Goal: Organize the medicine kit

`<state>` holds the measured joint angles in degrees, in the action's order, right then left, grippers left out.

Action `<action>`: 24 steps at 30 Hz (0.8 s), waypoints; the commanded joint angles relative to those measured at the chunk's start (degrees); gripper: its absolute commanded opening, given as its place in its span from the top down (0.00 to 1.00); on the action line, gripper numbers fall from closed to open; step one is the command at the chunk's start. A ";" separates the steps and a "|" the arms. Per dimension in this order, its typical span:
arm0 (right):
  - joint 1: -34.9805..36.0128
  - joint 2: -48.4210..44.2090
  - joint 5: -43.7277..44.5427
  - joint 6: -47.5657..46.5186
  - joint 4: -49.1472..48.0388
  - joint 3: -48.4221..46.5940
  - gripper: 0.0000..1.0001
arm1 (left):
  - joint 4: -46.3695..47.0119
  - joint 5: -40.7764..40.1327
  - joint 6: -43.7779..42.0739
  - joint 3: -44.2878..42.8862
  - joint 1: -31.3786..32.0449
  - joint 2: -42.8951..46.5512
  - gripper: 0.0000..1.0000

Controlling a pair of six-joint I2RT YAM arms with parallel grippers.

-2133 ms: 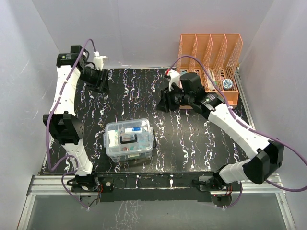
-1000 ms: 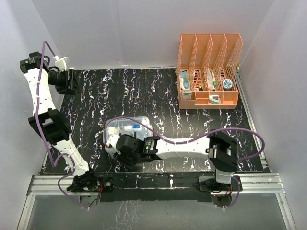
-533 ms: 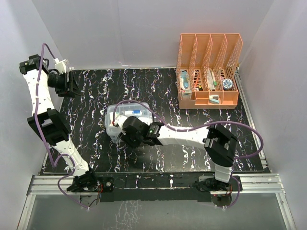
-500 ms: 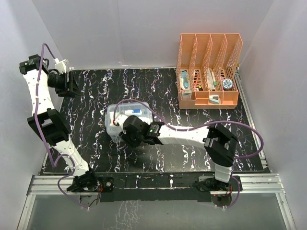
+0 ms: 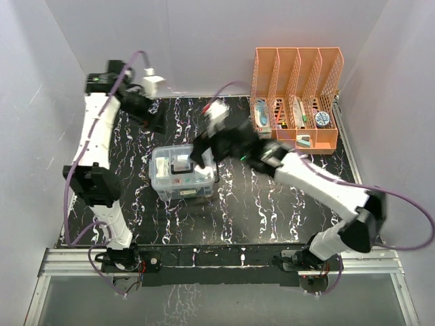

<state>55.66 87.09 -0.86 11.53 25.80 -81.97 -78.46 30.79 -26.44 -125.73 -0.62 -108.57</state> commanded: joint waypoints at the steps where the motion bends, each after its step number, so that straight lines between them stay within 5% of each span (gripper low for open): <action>1: -19.11 -9.39 -6.85 2.50 1.44 2.35 0.02 | -0.33 -0.17 -8.29 -1.01 10.73 1.16 0.04; 6: -32.30 -12.12 -18.94 1.71 2.26 9.09 0.01 | -3.32 -5.91 -20.51 -0.79 19.80 -4.14 0.01; 18: -34.26 -16.73 -30.13 10.77 -11.22 25.04 0.02 | 6.64 -16.20 -31.92 16.46 24.94 -1.67 0.02; 24: -34.24 -11.36 -34.97 14.58 -19.55 31.01 0.43 | 7.89 -17.38 -32.10 19.08 26.52 -1.11 0.04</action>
<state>21.56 73.03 -30.63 22.37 16.47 -53.60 -71.50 15.07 -56.23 -108.40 24.51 -111.66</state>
